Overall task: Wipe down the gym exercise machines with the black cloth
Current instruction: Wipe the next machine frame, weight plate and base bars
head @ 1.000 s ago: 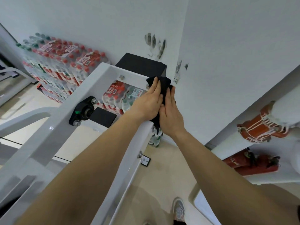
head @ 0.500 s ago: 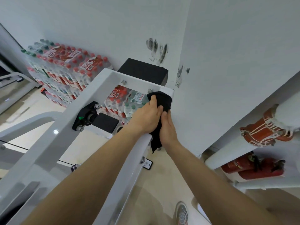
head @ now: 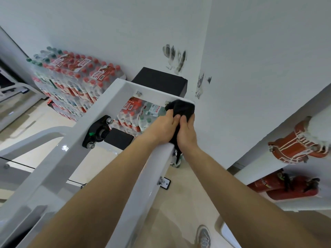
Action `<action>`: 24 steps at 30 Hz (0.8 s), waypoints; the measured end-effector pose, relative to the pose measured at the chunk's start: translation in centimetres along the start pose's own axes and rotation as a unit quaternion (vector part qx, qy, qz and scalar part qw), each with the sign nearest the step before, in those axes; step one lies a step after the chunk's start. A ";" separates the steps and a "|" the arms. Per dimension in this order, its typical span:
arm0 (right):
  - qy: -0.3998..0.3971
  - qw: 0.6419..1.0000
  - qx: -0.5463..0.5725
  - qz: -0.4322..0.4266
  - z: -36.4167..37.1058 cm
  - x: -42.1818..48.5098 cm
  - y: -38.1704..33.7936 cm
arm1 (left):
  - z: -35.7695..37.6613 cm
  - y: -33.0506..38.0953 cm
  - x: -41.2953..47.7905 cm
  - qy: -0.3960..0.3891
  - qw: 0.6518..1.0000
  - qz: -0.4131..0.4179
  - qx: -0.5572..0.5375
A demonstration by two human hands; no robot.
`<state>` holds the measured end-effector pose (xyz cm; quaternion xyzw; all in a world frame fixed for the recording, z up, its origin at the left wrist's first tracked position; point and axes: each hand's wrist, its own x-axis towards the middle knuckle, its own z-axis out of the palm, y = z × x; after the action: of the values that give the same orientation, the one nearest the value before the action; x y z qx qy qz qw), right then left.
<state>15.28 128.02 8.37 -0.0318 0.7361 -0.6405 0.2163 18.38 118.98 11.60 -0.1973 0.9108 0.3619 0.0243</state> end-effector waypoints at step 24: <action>-0.044 0.997 -0.065 -0.017 0.2 -3.6 1.1 | -0.4 -1.1 -3.8 0.013 0.986 0.015 0.166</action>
<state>18.89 129.24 8.29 -0.0868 0.7651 -0.5930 0.2353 22.32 119.33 11.88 -0.1816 0.9614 0.2030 0.0390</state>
